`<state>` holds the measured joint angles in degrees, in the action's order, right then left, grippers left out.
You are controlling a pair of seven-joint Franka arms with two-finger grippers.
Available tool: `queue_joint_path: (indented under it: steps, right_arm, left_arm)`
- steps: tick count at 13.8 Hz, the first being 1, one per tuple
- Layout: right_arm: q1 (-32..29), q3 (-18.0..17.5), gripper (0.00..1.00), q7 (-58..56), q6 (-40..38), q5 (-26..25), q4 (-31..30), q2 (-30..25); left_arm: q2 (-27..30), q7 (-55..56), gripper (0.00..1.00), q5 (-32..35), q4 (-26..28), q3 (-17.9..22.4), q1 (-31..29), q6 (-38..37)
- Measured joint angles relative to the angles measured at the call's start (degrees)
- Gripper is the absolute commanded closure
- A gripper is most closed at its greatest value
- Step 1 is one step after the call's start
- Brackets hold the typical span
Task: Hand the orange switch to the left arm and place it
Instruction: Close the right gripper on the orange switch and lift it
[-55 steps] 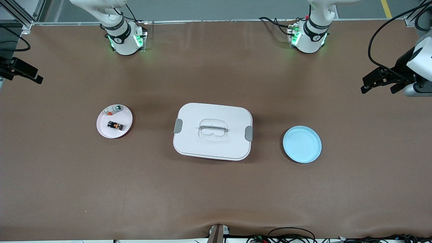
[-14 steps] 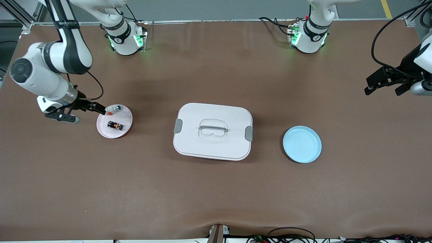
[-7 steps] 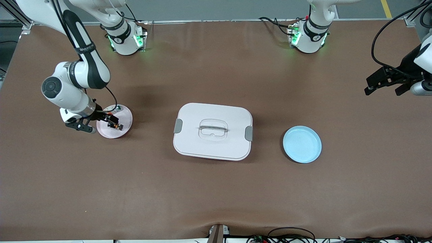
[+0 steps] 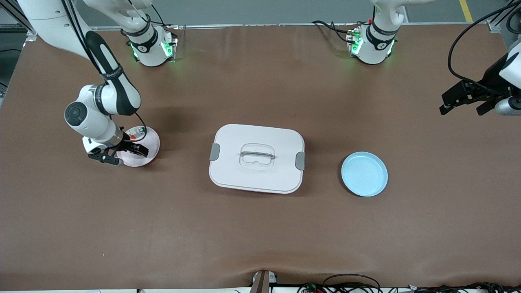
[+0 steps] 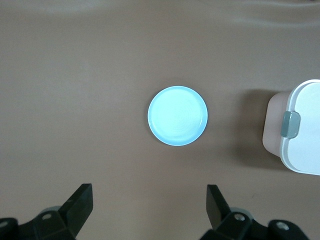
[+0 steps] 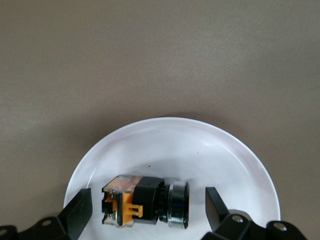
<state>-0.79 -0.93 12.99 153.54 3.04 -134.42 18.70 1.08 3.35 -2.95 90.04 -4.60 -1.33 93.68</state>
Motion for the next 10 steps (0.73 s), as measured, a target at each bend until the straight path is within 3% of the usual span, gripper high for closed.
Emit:
queue_joint_path:
  steps: [10]
  right_arm:
    - [0.00, 0.00, 0.00, 0.00, 0.12, 0.00, 0.38, 1.47]
  left_arm:
    - [0.00, 0.00, 0.00, 0.00, 0.00, -0.01, 0.05, 0.00]
